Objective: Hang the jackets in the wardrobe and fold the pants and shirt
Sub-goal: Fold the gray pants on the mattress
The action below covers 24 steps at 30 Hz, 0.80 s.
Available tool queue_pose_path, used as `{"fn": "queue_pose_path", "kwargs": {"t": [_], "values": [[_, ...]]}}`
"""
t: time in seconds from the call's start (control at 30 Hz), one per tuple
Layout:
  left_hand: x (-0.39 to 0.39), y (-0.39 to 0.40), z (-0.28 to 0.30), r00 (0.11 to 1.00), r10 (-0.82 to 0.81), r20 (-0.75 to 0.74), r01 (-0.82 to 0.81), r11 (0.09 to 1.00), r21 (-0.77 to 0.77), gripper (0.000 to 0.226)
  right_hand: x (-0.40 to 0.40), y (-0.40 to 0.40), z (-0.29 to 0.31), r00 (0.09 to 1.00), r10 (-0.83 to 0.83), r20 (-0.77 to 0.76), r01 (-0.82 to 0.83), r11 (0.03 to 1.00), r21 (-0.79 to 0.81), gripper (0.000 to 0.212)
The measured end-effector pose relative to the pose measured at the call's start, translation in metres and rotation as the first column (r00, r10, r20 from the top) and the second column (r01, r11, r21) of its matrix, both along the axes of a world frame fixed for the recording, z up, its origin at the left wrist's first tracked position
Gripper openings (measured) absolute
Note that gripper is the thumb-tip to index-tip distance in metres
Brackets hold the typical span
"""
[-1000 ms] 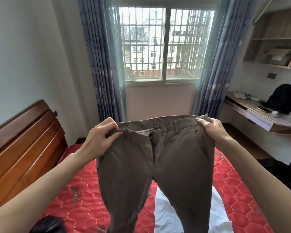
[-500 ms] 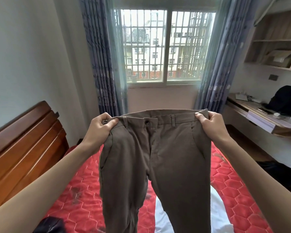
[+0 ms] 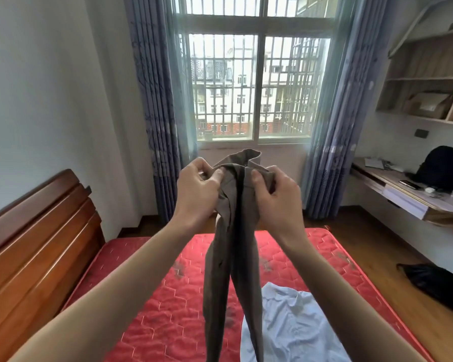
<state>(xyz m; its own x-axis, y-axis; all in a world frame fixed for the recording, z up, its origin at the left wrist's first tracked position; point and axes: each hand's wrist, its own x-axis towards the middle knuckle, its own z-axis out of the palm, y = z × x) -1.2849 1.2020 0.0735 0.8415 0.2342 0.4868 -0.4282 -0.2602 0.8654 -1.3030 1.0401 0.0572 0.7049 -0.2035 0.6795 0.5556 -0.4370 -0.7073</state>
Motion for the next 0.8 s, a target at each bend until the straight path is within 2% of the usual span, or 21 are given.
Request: {"fn": "queue_pose_path", "kwargs": {"t": [0.1, 0.2, 0.3, 0.4, 0.47, 0.5, 0.57, 0.63, 0.7, 0.77, 0.8], "values": [[-0.010, -0.010, 0.001, 1.000, 0.015, 0.010, -0.015, 0.999, 0.036, 0.035, -0.004, 0.016, -0.004, 0.999, 0.036, 0.031, -0.037, 0.999, 0.029, 0.028], [-0.012, -0.007, 0.002, 1.000, 0.027, -0.011, -0.027, 1.000, 0.004, 0.034, -0.008, 0.020, -0.008, 0.996, 0.074, 0.057, -0.075, 0.997, 0.027, 0.022], [-0.012, -0.003, 0.000, 1.000, 0.021, -0.020, -0.021, 1.000, 0.007, 0.035, -0.014, 0.025, -0.015, 0.981, 0.176, 0.079, -0.178, 0.984, 0.008, 0.020], [-0.016, -0.002, -0.002, 0.999, -0.028, -0.016, 0.026, 0.996, -0.080, 0.046, -0.019, 0.029, -0.024, 0.954, 0.283, 0.098, -0.278, 0.959, -0.060, 0.041], [-0.020, 0.000, -0.005, 0.994, -0.099, -0.042, 0.093, 0.987, -0.131, 0.059, -0.018, 0.030, -0.031, 0.949, 0.303, 0.092, -0.294, 0.951, -0.100, 0.044], [-0.021, 0.002, -0.008, 0.991, -0.128, -0.043, 0.122, 0.985, -0.123, 0.058, -0.016, 0.029, -0.033, 0.948, 0.307, 0.082, -0.297, 0.948, -0.113, 0.043], [-0.019, 0.005, -0.015, 0.985, -0.169, -0.041, 0.162, 0.978, -0.134, 0.044, -0.011, 0.025, -0.036, 0.940, 0.336, 0.060, -0.326, 0.936, -0.135, 0.040], [-0.013, 0.008, -0.020, 0.975, -0.214, -0.064, 0.192, 0.947, -0.256, 0.032, -0.007, 0.020, -0.037, 0.920, 0.388, 0.055, -0.377, 0.914, -0.148, 0.039], [-0.006, 0.010, -0.024, 0.965, -0.252, -0.073, 0.208, 0.905, -0.371, 0.020, -0.003, 0.015, -0.036, 0.886, 0.459, 0.069, -0.452, 0.887, -0.094, 0.038], [0.000, 0.015, -0.030, 0.963, -0.254, -0.087, 0.200, 0.894, -0.400, 0.013, 0.003, 0.006, -0.034, 0.913, 0.389, 0.124, -0.387, 0.921, -0.039, 0.034], [0.002, 0.018, -0.033, 0.961, -0.263, -0.091, 0.206, 0.892, -0.403, 0.012, 0.009, -0.001, -0.035, 0.950, 0.265, 0.164, -0.265, 0.964, -0.018, 0.033]]}}
